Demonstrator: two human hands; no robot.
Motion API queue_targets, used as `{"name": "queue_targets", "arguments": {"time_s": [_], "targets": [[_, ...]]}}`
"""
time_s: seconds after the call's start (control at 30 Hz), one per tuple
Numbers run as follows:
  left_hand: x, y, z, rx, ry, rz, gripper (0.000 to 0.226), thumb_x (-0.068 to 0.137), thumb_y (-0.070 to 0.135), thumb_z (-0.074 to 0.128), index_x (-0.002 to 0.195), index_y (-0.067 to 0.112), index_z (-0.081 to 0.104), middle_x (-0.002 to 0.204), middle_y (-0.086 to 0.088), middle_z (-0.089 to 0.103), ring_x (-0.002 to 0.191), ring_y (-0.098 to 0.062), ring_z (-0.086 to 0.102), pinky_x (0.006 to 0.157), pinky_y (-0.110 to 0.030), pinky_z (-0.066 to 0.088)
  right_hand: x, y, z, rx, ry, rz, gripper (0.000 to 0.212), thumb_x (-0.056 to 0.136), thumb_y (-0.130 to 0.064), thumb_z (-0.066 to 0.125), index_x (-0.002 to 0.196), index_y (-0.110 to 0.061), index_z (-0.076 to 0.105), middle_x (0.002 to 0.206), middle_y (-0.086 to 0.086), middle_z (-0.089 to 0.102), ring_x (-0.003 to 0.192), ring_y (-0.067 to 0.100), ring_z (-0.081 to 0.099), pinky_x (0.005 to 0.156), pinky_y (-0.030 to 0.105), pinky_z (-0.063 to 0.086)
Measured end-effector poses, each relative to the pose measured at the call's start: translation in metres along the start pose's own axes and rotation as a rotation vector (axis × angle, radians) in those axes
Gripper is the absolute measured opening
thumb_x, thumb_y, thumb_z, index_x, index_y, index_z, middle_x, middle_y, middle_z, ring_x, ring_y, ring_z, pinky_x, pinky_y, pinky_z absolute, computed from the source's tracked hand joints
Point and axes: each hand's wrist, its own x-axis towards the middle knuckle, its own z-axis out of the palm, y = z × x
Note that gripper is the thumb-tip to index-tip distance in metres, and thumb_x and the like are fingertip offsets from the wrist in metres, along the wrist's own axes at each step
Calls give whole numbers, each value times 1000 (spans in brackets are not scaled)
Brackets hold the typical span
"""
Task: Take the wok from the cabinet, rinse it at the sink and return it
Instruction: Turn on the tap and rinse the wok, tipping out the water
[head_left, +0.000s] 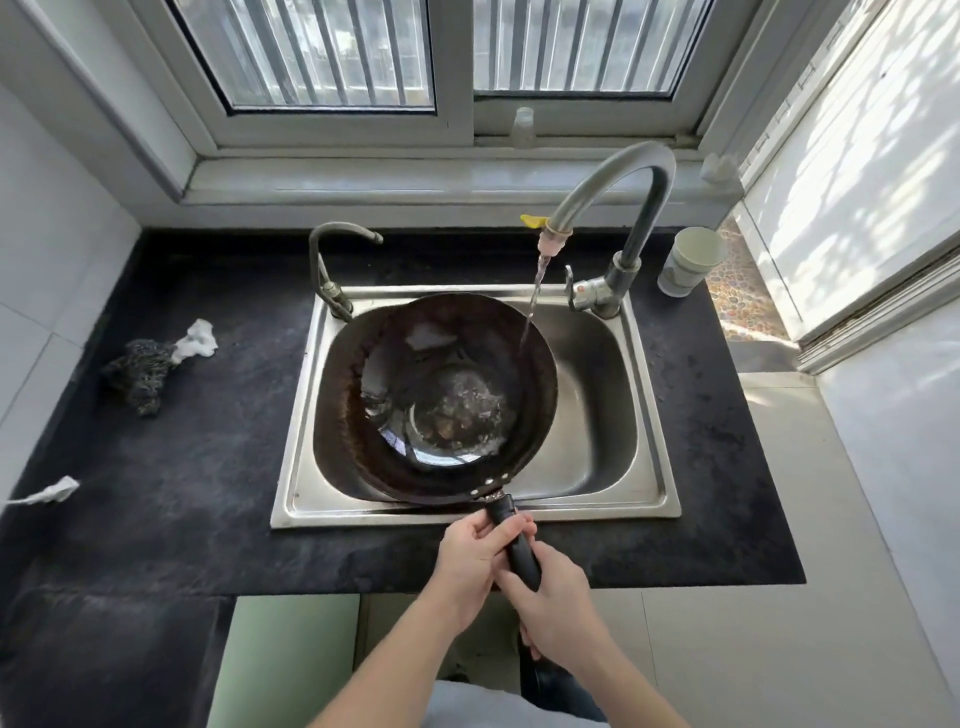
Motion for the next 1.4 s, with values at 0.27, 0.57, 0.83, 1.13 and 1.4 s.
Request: {"name": "queue_targets", "arguments": {"time_s": [0.27, 0.57, 0.83, 1.13, 1.4], "targets": [[5, -12, 5, 132, 59, -15, 20, 89, 5, 70, 105, -5, 70, 99, -22, 75, 88, -23, 73, 78, -28, 60, 0, 17, 8, 7, 87, 74, 14, 90, -30, 66, 87, -17, 61, 69, 5, 68, 44, 13, 61, 40, 25, 46], [5, -13, 9, 110, 26, -120, 21, 91, 7, 67, 107, -6, 70, 107, -23, 74, 94, -25, 74, 79, -28, 60, 2, 35, 13, 10, 112, 9, 10, 90, -28, 68, 95, -21, 63, 66, -5, 65, 55, 7, 61, 51, 17, 44], [10, -9, 7, 182, 12, -154, 20, 94, 9, 64, 105, -7, 70, 106, -21, 75, 92, -25, 74, 75, -27, 60, 2, 40, 27, 111, 147, 18, 9, 92, -29, 64, 98, -22, 65, 63, -4, 65, 50, 11, 60, 49, 24, 47], [14, -3, 3, 391, 31, -126, 19, 84, 18, 76, 95, 2, 76, 91, -11, 79, 89, -24, 76, 86, -36, 60, -1, 29, 36, 386, 99, 67, 13, 99, -17, 57, 92, -6, 60, 47, 2, 55, 34, 17, 50, 38, 28, 42], [16, -5, 6, 456, 54, -76, 16, 84, 22, 76, 87, 6, 77, 85, -8, 80, 87, -24, 76, 86, -38, 60, -4, 21, 30, 420, 94, 79, 20, 100, -12, 54, 85, -2, 58, 47, 3, 53, 34, 19, 47, 36, 28, 43]]}}
